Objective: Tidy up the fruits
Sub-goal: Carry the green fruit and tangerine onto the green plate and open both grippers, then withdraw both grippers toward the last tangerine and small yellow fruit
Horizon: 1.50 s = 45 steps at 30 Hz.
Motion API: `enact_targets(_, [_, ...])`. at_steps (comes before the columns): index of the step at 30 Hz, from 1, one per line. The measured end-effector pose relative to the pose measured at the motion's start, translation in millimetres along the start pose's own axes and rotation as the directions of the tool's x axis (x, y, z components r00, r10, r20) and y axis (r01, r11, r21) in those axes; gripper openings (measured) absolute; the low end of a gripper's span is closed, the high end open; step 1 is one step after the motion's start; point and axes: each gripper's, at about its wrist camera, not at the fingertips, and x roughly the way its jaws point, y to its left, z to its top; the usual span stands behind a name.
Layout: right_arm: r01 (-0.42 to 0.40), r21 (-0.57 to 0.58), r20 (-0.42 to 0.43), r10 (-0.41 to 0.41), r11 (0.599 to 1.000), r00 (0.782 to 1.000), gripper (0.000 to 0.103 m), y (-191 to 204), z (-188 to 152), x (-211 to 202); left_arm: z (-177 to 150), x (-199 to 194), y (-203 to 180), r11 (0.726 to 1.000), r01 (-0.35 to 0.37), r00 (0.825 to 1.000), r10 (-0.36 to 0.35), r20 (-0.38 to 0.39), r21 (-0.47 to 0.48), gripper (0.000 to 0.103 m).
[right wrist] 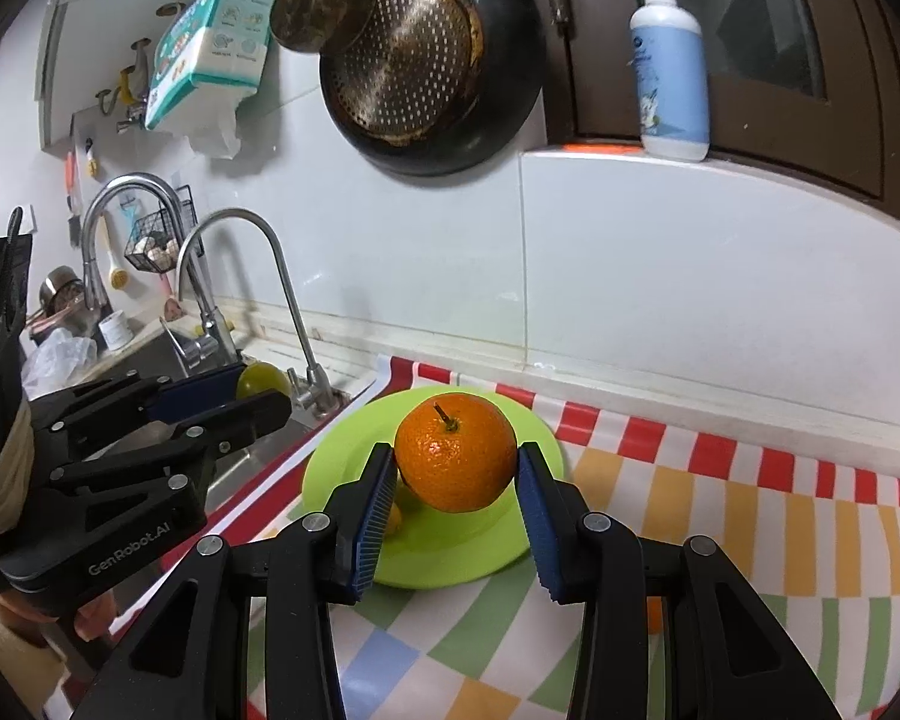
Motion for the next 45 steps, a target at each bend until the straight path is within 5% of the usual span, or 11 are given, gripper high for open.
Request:
enact_targets(28, [-0.010,0.062,-0.206,0.023,0.998,0.978,0.042,-9.4,-29.4,106.9,-34.0,95.8,30.6,0.999,0.004,0.982,-0.012,-0.188,-0.044,0.029])
enact_targets(32, [-0.006,0.069,-0.205,0.020,0.998,0.978,0.043,-11.0,-29.7,107.3,-32.0,91.9,28.9,1.000,-0.001,0.986,-0.004,-0.166,-0.027,0.047])
enact_targets(45, [0.035,0.060,-0.110,-0.028,0.998,0.994,0.049,-13.9,-19.5,58.1,-14.3,41.4,16.1,0.999,-0.012,0.996,0.009,-0.090,-0.030,0.048])
